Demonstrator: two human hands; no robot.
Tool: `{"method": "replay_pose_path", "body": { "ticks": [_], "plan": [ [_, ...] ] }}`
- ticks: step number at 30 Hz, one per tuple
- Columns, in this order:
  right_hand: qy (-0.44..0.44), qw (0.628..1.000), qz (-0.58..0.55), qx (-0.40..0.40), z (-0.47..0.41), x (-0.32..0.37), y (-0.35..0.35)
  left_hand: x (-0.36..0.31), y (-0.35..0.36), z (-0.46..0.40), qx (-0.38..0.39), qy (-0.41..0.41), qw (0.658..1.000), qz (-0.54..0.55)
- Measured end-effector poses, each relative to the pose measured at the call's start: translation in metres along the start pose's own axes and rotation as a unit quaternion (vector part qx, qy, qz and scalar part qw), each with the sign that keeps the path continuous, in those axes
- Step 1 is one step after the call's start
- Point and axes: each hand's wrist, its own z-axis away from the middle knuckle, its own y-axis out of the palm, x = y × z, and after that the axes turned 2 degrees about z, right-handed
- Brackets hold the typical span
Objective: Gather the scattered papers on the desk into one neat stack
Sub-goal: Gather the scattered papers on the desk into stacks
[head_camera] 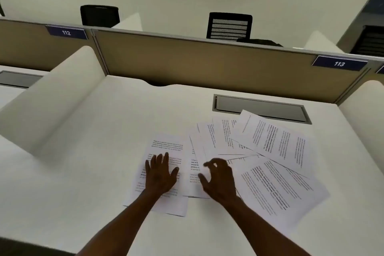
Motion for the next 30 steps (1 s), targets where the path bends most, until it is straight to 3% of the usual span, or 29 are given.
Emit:
{"method": "replay_pose_path", "body": {
  "ticks": [3, 6, 10, 15, 20, 25, 30],
  "plan": [
    [-0.06, 0.996, 0.044, 0.041, 0.019, 0.005, 0.016, 0.008, 0.008, 0.009, 0.022, 0.002, 0.999, -0.024],
    [-0.076, 0.984, 0.11, 0.122, 0.029, 0.006, 0.025, 0.015, 0.009, 0.011, 0.029, 0.022, 0.999, -0.025],
    [-0.082, 0.978, 0.114, 0.154, 0.034, 0.002, 0.025, 0.028, -0.001, 0.005, 0.026, 0.026, 0.999, -0.028],
    [-0.146, 0.965, 0.17, 0.139, 0.048, -0.004, 0.025, 0.031, -0.013, -0.01, 0.028, 0.029, 0.999, -0.011],
    [-0.217, 0.956, 0.171, 0.101, 0.071, -0.013, 0.034, 0.003, -0.014, -0.005, -0.046, 0.007, 0.997, 0.058],
    [-0.183, 0.966, 0.152, 0.098, 0.085, -0.013, 0.036, -0.036, 0.004, 0.013, -0.014, -0.031, 0.995, 0.099],
    [-0.15, 0.973, 0.138, 0.108, 0.09, -0.008, 0.037, -0.059, 0.01, 0.014, 0.008, -0.025, 0.999, 0.038]
  ]
}}
